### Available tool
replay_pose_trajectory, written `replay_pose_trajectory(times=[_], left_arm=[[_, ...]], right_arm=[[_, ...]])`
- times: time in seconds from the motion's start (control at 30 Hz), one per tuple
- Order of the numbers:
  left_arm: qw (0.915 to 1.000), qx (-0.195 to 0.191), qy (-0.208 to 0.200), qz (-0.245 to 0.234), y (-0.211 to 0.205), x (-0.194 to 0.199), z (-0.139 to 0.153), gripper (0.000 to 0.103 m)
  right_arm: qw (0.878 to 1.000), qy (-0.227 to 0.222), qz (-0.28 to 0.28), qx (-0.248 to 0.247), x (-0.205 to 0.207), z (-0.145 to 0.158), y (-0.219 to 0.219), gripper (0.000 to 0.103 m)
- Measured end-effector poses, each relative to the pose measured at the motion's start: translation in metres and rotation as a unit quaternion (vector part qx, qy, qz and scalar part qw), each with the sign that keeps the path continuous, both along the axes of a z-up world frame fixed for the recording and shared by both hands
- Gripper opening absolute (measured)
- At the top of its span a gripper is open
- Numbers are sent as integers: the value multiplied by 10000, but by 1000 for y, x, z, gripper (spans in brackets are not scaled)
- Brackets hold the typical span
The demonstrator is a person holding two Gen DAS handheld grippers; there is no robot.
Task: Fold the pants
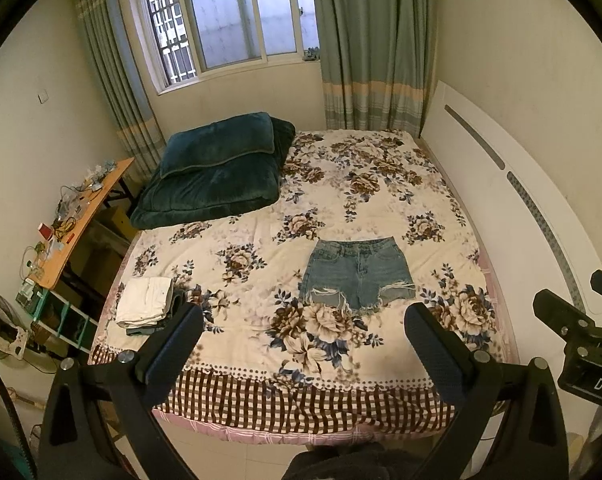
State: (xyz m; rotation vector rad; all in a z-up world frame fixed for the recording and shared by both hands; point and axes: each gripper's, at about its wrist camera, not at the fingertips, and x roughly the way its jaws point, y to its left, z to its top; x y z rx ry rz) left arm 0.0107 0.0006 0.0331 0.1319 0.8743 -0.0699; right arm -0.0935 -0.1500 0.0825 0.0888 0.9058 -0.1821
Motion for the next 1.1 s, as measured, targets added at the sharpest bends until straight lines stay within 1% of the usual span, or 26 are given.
replay_pose_trajectory(times=[0.3, 1.1], left_arm=[[10000, 1, -7, 2, -1, -1, -1, 103], [10000, -39, -30, 16, 1, 8, 8, 103]], right_arm=[[10000, 11, 0, -12, -1, -2, -1, 103], [10000, -10, 2, -32, 0, -5, 0, 103]])
